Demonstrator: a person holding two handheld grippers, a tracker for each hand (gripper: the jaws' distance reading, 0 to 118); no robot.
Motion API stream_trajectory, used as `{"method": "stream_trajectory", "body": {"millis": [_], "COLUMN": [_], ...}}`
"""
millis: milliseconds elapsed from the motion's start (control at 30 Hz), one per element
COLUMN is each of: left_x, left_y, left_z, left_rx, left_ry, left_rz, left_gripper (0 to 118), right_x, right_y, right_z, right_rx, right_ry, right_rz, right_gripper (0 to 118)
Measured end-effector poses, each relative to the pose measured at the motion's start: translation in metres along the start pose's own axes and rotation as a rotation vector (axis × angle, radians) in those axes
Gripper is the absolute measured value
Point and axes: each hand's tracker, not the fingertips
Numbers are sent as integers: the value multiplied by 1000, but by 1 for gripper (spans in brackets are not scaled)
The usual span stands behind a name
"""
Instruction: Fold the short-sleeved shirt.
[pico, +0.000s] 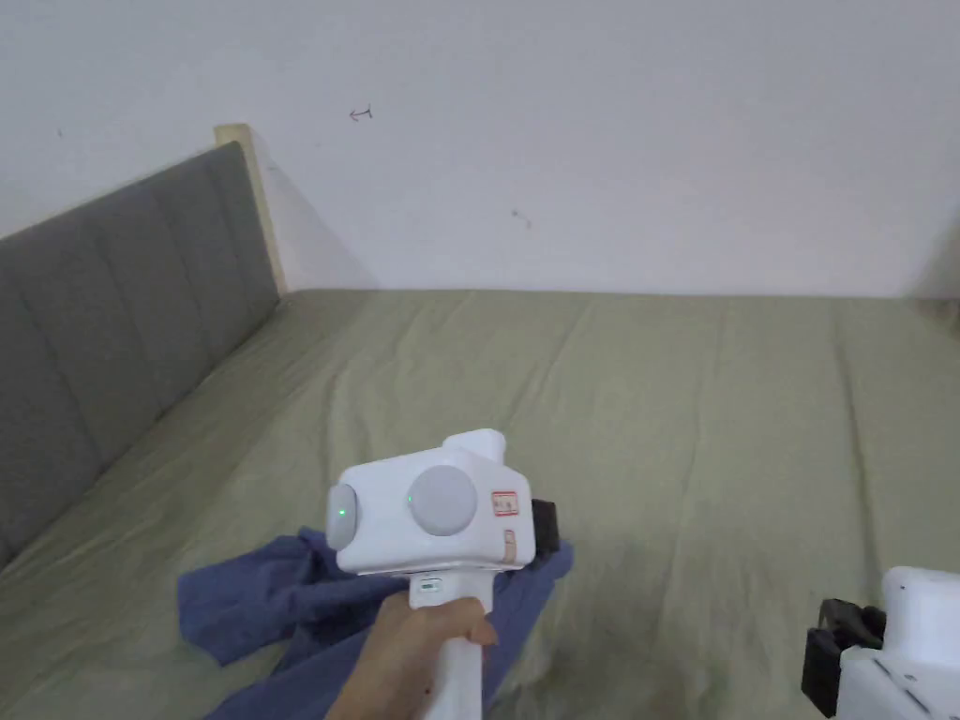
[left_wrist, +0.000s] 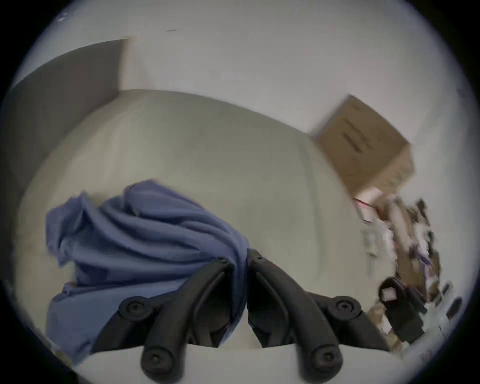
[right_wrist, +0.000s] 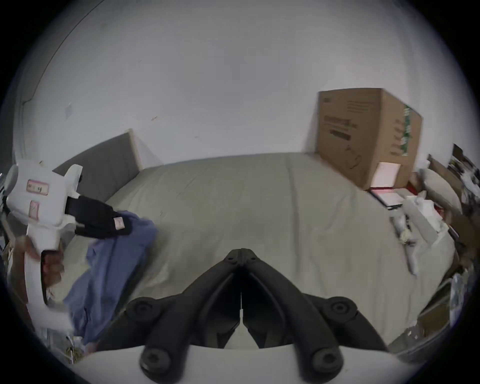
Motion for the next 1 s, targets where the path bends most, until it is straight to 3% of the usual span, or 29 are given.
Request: {"method": "stream_trajectory", "body": {"millis": [133,267,400,433,467,500,533,567,600,700,733,767,833,867,933,1000], "left_x": [110,183,198,195,193,190,185,180,173,150,142,133,110,99,79,52], "left_y": [-32,-74,-104,-106,-109,-111,-112,-109,-107,-94,-89,-85,-82,-83,-93,-110], "left_z": [-20,-36,-57,-60,-63,-64,-62,-62,-60,-38,-31,-22,-9,-2,1,1], "left_rx": [-82,-133,-195,-200,-219,-228,-224,-214,-208,-135,-139,-137,-86,-93,-99,-111], "left_ry": [-262,-336,-304,-293,-276,-249,-211,-178,-155,-127,-87,-55,-16,32,123,165], "left_rz": [-114,-270,-271,-271,-295,-316,-319,-328,-329,-305,-294,-288,-261,-255,-217,-207], "left_gripper": [9,9,9,15,29,54,96,116,118,113,109,97,91,75,2,1], "right_x": [57,100,130,133,137,135,136,135,132,117,111,104,90,81,71,54], "right_y": [12,10,0,-2,-5,-6,-8,-10,-12,-12,-12,-11,-10,-10,-11,-14], "right_z": [30,55,68,68,67,66,65,64,62,57,55,52,50,49,44,39], "right_rx": [41,56,47,42,33,25,20,13,5,-10,-17,-21,-21,-23,-23,-35], "right_ry": [-120,-215,-269,-275,-278,-282,-283,-279,-271,-245,-227,-210,-177,-160,-128,-91], "right_rz": [-51,-82,-120,-126,-134,-142,-150,-156,-158,-139,-125,-113,-96,-89,-79,-56], "right_gripper": [0,0,0,0,0,0,0,0,0,0,0,0,0,0,0,0]}}
